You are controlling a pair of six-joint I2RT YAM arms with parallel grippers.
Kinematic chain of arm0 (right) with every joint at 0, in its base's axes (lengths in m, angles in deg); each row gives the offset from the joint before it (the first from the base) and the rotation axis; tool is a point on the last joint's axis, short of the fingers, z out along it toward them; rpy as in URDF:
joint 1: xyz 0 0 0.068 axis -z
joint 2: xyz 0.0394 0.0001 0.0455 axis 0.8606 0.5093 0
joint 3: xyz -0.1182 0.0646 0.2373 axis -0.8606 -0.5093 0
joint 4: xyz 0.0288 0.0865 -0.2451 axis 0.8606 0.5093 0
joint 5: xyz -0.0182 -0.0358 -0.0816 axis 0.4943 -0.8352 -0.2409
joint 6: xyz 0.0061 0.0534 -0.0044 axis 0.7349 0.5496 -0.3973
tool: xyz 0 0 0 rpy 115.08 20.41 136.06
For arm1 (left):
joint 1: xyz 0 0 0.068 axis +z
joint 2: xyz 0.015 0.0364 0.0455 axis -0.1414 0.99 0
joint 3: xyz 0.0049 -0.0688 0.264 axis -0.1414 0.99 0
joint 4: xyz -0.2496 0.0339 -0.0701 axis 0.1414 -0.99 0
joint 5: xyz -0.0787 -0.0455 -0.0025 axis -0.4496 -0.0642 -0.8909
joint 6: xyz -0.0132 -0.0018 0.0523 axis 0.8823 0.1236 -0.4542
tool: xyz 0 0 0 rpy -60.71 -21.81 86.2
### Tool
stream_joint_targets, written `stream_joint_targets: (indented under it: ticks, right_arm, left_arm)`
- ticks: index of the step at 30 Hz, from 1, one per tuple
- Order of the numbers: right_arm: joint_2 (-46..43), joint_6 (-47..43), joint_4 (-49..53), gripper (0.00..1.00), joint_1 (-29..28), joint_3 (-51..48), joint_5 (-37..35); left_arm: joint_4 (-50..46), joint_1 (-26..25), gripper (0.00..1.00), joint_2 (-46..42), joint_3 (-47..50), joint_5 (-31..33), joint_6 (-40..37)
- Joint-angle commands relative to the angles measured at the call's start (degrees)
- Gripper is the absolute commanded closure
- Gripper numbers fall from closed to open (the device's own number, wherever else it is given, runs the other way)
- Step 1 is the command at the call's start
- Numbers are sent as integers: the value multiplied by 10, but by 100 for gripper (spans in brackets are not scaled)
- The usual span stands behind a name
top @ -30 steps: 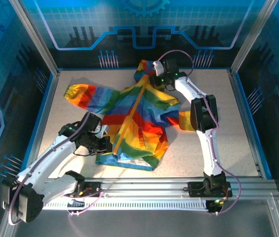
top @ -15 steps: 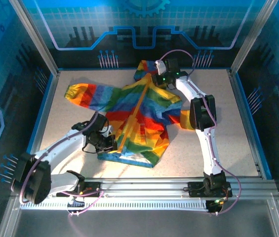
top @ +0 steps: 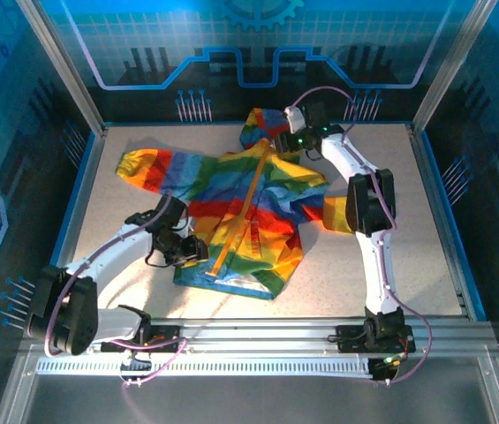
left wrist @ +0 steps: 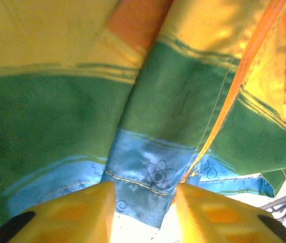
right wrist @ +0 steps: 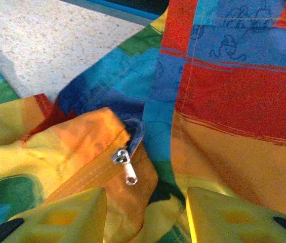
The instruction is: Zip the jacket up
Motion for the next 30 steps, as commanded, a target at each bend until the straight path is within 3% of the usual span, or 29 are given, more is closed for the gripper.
stream_joint_targets:
  ticks: [1,8,14,23,27,30]
  right_arm:
    - [-111,2,-13,53,4,-60,-8]
    - [-303,39,-121,52,-2,-320,-35]
    - [-468,29,-172,46,-11,-526,-98]
    - [-679,9,-252,28,15,-773,-188]
    - [-768,42,-344,10,30,-888,-300]
    - [-805,45,-439,6,52,-967,-318]
  left_arm:
    - [-34,15,56,-35,-46,24,-54]
    - [8,34,43,-50,-107,67,-111]
    - [182,38,28,-69,-97,57,-170]
    - [285,53,16,-55,-80,116,-254]
    - [348,78,9,-72,-26,165,-239]
    - [422,109,1,-99,43,204,-213]
